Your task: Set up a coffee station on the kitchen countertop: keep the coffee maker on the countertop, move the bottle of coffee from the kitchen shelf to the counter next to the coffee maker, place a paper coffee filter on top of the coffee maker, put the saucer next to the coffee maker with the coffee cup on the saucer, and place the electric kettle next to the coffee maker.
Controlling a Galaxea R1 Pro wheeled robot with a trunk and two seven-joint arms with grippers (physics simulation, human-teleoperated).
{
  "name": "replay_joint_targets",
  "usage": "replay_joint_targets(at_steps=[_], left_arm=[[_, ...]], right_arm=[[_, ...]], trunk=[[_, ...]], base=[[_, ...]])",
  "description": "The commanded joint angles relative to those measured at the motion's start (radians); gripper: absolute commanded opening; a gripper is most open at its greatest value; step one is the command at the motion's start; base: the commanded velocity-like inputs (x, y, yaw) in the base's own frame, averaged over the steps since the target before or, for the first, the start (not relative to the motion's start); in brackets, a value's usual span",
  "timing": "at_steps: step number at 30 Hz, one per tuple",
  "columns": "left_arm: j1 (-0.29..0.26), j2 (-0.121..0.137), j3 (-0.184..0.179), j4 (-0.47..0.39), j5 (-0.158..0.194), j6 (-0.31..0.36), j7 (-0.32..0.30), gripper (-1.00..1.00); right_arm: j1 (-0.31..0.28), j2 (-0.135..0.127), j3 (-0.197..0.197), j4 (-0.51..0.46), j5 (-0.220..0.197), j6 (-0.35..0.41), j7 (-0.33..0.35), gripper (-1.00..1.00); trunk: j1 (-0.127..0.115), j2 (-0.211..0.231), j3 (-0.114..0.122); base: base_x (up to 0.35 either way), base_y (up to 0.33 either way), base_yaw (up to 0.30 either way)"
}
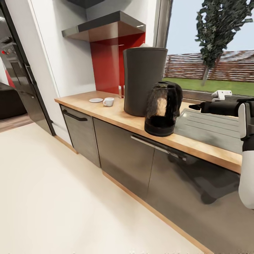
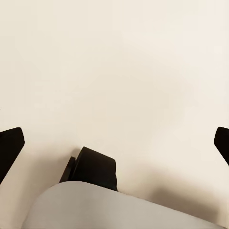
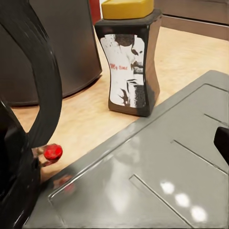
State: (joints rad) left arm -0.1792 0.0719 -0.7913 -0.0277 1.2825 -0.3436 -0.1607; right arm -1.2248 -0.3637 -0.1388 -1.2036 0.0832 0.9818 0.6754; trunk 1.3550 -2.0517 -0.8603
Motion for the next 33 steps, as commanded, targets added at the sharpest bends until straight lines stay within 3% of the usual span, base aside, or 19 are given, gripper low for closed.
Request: replay_joint_targets(at_steps=[1,15,19,21,25,26,28,30,33], left_arm=[[0.000,0.000,-0.006,0.000,0.011,-0.002,-0.005,1.00],[0.000,0.000,-0.006,0.000,0.011,-0.002,-0.005,1.00],[0.000,0.000,-0.006,0.000,0.011,-0.002,-0.005,1.00],[0.000,0.000,-0.006,0.000,0.011,-0.002,-0.005,1.00],[0.000,0.000,-0.006,0.000,0.011,-0.002,-0.005,1.00],[0.000,0.000,-0.006,0.000,0.011,-0.002,-0.005,1.00],[0.000,0.000,-0.006,0.000,0.011,-0.002,-0.005,1.00],[0.000,0.000,-0.006,0.000,0.011,-0.002,-0.005,1.00],[0.000,0.000,-0.006,0.000,0.011,-0.002,-0.005,1.00]], right_arm=[[-0.001,0.000,-0.001,-0.001,0.009,0.003,0.009,1.00],[-0.001,0.000,-0.001,0.001,0.008,0.002,0.049,1.00],[0.001,-0.002,-0.002,0.001,0.009,0.000,0.108,1.00],[0.010,-0.006,-0.003,0.001,0.013,-0.013,0.195,1.00],[0.038,-0.011,-0.004,0.001,0.013,-0.061,0.273,1.00],[0.071,-0.014,-0.004,-0.001,0.014,-0.101,0.357,1.00],[0.091,-0.017,-0.004,-0.002,0.015,-0.133,0.411,1.00],[0.174,-0.029,-0.001,-0.005,0.023,-0.235,0.542,1.00],[0.261,-0.033,0.000,-0.023,0.035,-0.296,0.620,1.00]], trunk=[[0.000,0.000,-0.001],[0.000,0.000,-0.001],[0.000,0.000,-0.001],[0.000,0.000,-0.001],[0.000,0.000,-0.001],[0.000,0.000,-0.001],[0.000,0.000,-0.001],[0.000,0.000,-0.001],[0.000,0.000,-0.001]], base=[[-0.130,-0.045,0.000],[-0.267,-0.108,0.000],[-0.287,-0.104,0.000],[-0.186,-0.053,0.000],[-0.072,-0.021,0.000],[-0.016,-0.004,0.000],[-0.010,-0.003,0.000],[-0.004,-0.001,0.000],[-0.002,-0.001,0.000]])
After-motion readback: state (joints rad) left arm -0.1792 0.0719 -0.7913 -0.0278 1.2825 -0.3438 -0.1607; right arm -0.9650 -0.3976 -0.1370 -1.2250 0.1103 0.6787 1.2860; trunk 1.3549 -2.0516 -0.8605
